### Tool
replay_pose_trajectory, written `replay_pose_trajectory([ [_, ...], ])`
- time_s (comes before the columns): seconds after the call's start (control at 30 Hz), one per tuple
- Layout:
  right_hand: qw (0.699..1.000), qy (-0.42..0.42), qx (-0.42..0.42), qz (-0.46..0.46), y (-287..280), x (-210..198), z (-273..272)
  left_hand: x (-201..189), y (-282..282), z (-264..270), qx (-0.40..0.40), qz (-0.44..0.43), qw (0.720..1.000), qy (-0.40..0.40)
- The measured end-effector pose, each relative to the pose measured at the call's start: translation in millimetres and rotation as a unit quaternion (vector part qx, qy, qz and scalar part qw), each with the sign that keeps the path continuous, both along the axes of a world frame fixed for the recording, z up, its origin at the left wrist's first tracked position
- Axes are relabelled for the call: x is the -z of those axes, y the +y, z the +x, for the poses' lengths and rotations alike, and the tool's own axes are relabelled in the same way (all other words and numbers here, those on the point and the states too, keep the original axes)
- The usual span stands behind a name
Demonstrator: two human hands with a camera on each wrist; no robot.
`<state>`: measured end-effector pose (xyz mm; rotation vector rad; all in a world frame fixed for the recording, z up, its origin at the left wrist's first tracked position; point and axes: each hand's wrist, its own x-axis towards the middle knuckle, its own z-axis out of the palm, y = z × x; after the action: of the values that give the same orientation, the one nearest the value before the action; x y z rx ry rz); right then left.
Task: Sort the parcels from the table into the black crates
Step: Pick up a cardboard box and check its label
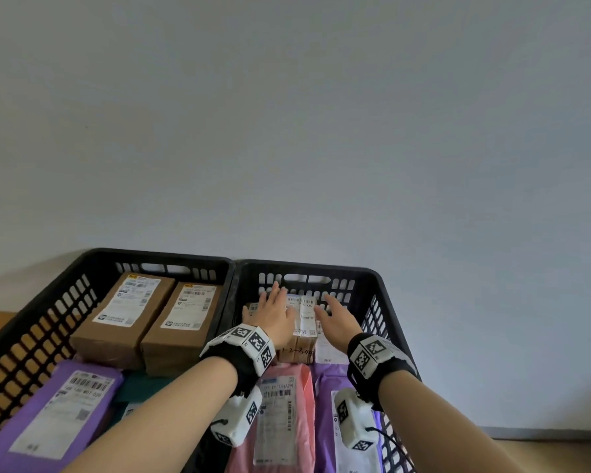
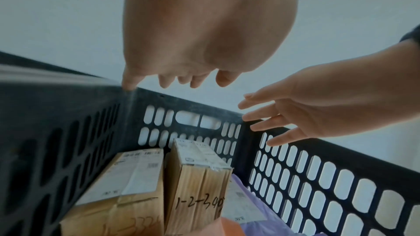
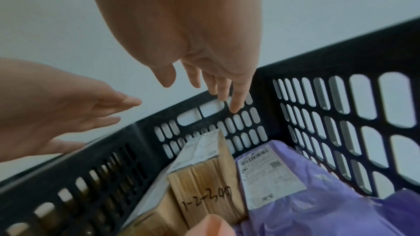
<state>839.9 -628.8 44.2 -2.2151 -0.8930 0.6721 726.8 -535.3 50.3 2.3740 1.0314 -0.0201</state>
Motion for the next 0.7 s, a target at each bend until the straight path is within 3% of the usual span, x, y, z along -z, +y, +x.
replay_pose_trajectory([
  [0.2, 0.998, 0.005, -0.033, 0.05, -31, -29, -36, -35, -38, -46, 0.003, 0.036, 0.998, -0.054],
  [0.5, 0.982, 0.097, -0.09, 0.135, -72, -51, -111, -69, -103, -134, -0.052, 0.112, 0.99, -0.073],
  [0.7, 0.971, 0.131, -0.155, 0.124, -74, -59, -176, -84, -123, -210, -0.107, 0.161, 0.978, -0.083],
])
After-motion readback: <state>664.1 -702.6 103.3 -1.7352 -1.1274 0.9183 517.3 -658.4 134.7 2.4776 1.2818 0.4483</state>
